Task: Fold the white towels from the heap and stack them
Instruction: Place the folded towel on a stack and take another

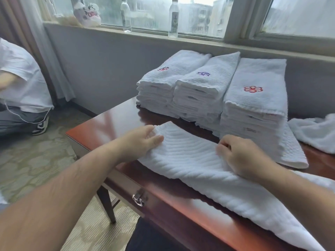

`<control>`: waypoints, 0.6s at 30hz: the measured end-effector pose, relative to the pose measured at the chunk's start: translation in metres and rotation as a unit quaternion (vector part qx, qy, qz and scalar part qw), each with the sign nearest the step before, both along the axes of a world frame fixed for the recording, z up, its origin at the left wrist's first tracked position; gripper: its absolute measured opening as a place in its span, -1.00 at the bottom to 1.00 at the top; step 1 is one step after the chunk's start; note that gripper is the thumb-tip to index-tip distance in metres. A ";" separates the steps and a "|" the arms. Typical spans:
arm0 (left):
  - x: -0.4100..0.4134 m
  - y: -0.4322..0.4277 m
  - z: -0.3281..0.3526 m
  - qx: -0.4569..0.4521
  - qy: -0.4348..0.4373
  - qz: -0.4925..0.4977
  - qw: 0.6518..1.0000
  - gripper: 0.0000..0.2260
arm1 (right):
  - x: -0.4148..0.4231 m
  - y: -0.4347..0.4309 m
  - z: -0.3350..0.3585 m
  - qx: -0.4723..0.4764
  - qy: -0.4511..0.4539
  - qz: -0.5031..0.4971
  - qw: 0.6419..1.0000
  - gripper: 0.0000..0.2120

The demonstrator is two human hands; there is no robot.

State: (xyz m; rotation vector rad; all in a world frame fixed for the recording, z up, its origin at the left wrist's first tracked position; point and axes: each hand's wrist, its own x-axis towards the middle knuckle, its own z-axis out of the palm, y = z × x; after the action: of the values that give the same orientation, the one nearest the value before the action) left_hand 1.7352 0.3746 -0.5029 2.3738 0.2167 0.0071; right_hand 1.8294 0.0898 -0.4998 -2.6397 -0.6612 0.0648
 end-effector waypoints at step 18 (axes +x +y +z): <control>0.025 0.013 -0.001 0.218 0.099 0.188 0.953 -0.80 | 0.016 -0.005 -0.022 -0.048 -0.118 -0.075 0.989 -0.76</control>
State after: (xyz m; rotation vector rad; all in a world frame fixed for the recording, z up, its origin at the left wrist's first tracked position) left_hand 1.7602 0.3871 -0.5035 2.7302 0.8385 -0.0018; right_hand 1.8456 0.0852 -0.5218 -2.8069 -0.5421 -0.2701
